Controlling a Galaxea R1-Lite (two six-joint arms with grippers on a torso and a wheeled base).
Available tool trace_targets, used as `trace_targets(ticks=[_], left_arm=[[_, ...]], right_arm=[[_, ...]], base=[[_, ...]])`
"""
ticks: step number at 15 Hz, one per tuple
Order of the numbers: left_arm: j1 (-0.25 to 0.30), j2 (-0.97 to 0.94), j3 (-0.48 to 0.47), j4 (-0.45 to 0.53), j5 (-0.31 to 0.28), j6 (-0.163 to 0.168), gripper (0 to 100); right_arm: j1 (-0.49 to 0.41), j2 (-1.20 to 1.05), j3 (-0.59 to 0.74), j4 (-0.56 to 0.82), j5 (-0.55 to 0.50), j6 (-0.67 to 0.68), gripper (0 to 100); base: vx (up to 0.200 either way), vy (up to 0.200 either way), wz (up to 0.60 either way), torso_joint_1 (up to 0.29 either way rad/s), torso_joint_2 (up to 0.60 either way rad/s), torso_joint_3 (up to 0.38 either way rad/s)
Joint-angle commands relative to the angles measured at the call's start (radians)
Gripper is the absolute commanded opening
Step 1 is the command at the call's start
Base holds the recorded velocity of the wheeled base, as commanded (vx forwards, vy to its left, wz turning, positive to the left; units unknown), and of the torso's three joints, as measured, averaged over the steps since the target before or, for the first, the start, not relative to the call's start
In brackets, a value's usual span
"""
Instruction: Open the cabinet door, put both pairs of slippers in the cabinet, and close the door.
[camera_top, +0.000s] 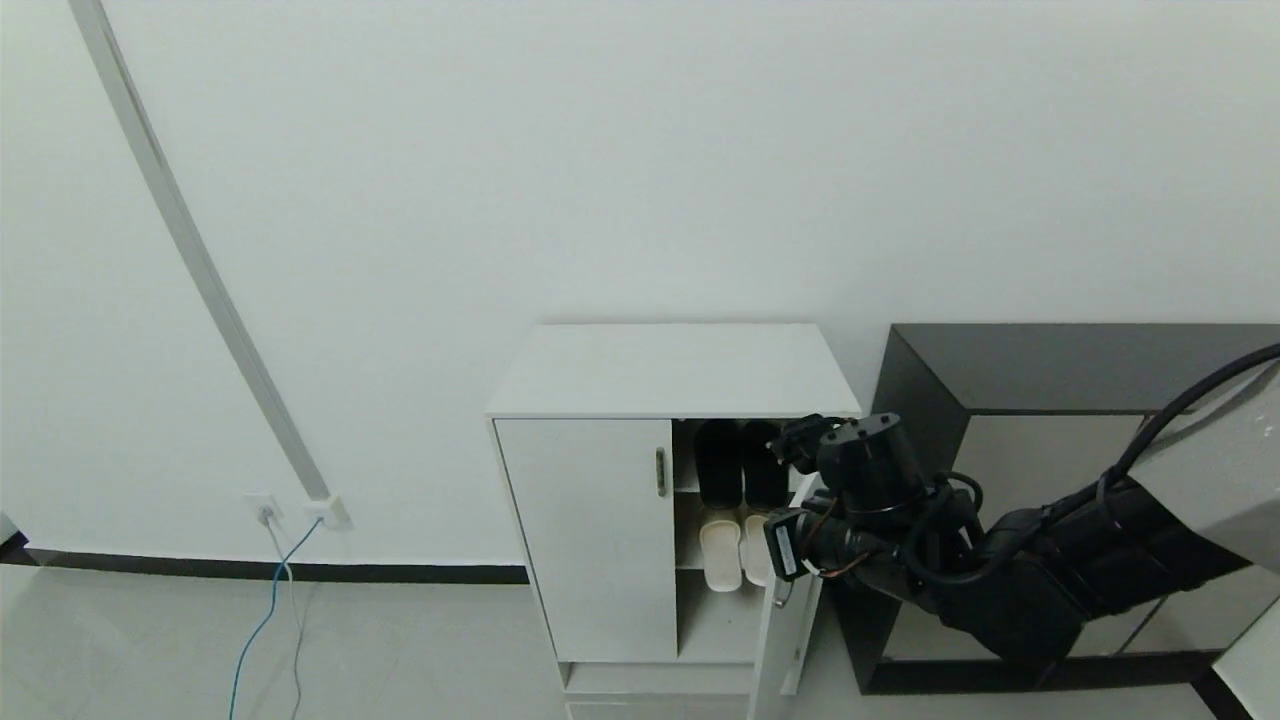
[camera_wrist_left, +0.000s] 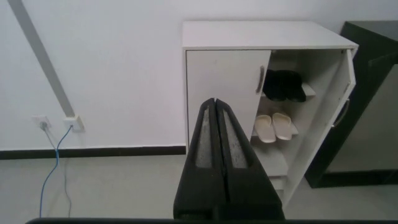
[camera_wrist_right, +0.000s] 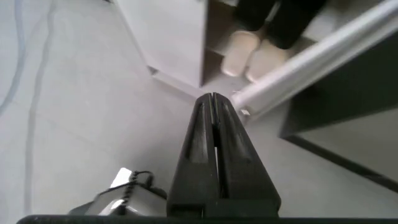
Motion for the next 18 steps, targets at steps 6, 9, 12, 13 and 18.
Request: trace_targets(ticks=[6, 9, 12, 13, 18], left_arm=[[0.0, 0.001, 0.0, -0.001, -0.002, 0.003, 0], [0.0, 0.001, 0.0, -0.001, -0.002, 0.003, 0], [0.0, 0.001, 0.0, -0.001, -0.002, 0.003, 0], [0.0, 0.0, 0.0, -0.001, -0.002, 0.003, 0], [0.0, 0.001, 0.0, -0.001, -0.002, -0.002, 0]], right_arm=[[-0.012, -0.033, 0.139, 0.018, -0.087, -0.068, 0], [-0.012, -0.029, 0.167, 0.016, -0.087, -0.066, 0], [-0.012, -0.018, 0.199, 0.016, -0.085, -0.066, 0], [-0.012, -0.002, 0.22, 0.015, -0.085, -0.066, 0], [-0.017, 0.097, 0.16, -0.04, -0.079, -0.058, 0]], base=[[0.067, 0.0, 0.0, 0.001, 0.0, 0.001], [0.2, 0.0, 0.0, -0.003, 0.0, -0.001], [0.2, 0.0, 0.0, 0.004, -0.01, 0.007], [0.2, 0.0, 0.0, 0.017, 0.01, 0.002], [0.04, 0.0, 0.0, 0.001, 0.0, 0.0]])
